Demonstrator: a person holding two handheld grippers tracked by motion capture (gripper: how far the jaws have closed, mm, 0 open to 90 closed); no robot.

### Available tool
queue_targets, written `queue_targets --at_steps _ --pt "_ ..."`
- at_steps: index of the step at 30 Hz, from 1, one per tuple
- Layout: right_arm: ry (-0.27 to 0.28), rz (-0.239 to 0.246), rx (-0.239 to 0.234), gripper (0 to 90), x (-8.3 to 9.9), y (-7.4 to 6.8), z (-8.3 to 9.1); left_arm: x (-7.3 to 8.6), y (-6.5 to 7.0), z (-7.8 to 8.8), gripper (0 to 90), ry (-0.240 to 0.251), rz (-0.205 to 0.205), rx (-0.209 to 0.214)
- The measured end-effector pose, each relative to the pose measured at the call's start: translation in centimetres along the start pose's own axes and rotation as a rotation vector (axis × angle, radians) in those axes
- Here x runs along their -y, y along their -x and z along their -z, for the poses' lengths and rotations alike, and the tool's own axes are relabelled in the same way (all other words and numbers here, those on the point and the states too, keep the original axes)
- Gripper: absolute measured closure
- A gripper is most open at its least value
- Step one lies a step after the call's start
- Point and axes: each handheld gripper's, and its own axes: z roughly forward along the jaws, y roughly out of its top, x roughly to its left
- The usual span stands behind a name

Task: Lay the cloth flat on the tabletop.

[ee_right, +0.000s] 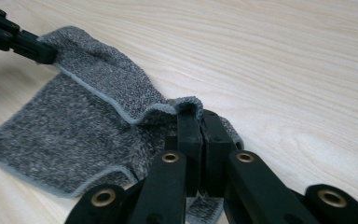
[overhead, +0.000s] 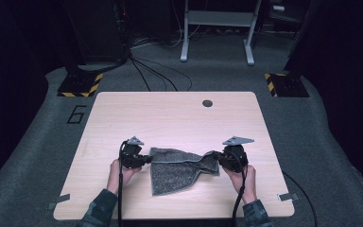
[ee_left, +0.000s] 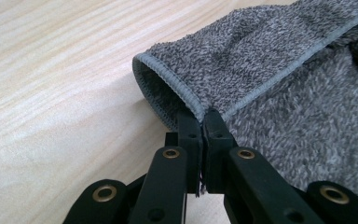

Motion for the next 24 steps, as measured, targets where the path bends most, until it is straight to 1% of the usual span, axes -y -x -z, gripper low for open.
queue_targets --at_steps 2,4,5,6,7,8,9,10,11,12,13,14,15,16,17,18,19,20,21,22,23,24 --pt "0.007 -0.001 -0.009 88.4 0.0 0.0 0.1 0.1 -0.2 0.1 88.2 -0.007 0.012 0.006" --pt "0.000 -0.009 -0.015 88.5 0.0 0.1 0.0 0.2 -0.5 -0.1 88.3 -0.014 0.027 0.009" --pt "-0.006 -0.014 -0.016 88.6 0.0 0.2 -0.2 0.2 -0.7 -0.2 88.3 -0.018 0.039 0.012" --pt "-0.014 -0.032 -0.022 88.7 0.0 0.4 -0.4 0.1 -1.0 -0.4 88.4 -0.023 0.053 0.015" --pt "-0.021 -0.026 -0.019 88.7 -0.1 0.7 -0.8 -0.1 -1.3 -0.5 88.4 -0.026 0.072 0.023" --pt "-0.026 -0.034 -0.018 88.8 -0.3 1.0 -1.1 -0.5 -1.7 -0.7 88.5 -0.028 0.098 0.034" --pt "-0.034 -0.042 -0.018 88.9 -0.6 1.3 -1.5 -1.1 -2.3 -0.9 88.5 -0.021 0.109 0.030" --pt "-0.035 -0.036 -0.014 89.0 -1.2 1.7 -2.0 -2.0 -2.9 -1.0 88.6 -0.020 0.122 0.029" --pt "-0.037 -0.033 -0.007 89.1 -2.1 2.1 -2.4 -3.0 -3.6 -1.1 88.7 -0.016 0.144 0.042" --pt "-0.033 -0.013 0.008 89.2 -3.2 2.6 -3.0 -3.9 -4.1 -1.1 88.7 -0.008 0.153 0.042" --pt "-0.034 -0.003 0.016 89.3 -4.3 2.9 -3.3 -5.4 -4.6 -1.0 88.8 -0.002 0.153 0.020" --pt "-0.023 0.016 0.025 89.4 -5.9 3.4 -3.7 -7.0 -5.2 -0.7 88.8 0.002 0.144 -0.001" --pt "-0.022 0.025 0.049 89.4 -7.8 3.6 -3.8 -8.7 -5.6 -0.2 88.8 0.021 0.151 -0.026" --pt "-0.002 0.039 0.067 89.4 -9.9 4.0 -3.6 -10.5 -6.0 0.7 88.9 0.049 0.153 -0.055" --pt "0.024 0.039 0.083 89.4 -12.1 4.1 -3.2 -12.6 -6.3 2.2 88.9 0.107 0.150 -0.079" --pt "0.079 0.052 0.094 89.4 -14.7 4.2 -2.0 -13.7 -6.3 3.3 88.9 0.140 0.152 -0.089" --pt "0.113 0.056 0.095 89.4 -16.1 4.1 -1.1 -15.3 -6.0 5.2 88.9 0.185 0.123 -0.115" --pt "0.163 0.075 0.099 89.4 -18.0 3.6 0.5 -16.0 -5.5 6.3 88.8 0.213 0.112 -0.125" --pt "0.188 0.080 0.095 89.3 -18.8 3.2 1.5 -16.6 -4.9 7.7 88.8 0.228 0.071 -0.134" --pt "0.217 0.098 0.089 89.3 -19.4 2.7 2.5 -16.8 -4.1 9.1 88.8 0.251 0.030 -0.157" --pt "0.239 0.120 0.088 89.2 -19.6 2.1 3.7 -16.6 -3.5 9.9 88.8 0.263 0.015 -0.151" --pt "0.254 0.132 0.077 89.2 -19.1 1.7 4.3 -16.0 -3.0 10.3 88.8 0.267 0.007 -0.147"
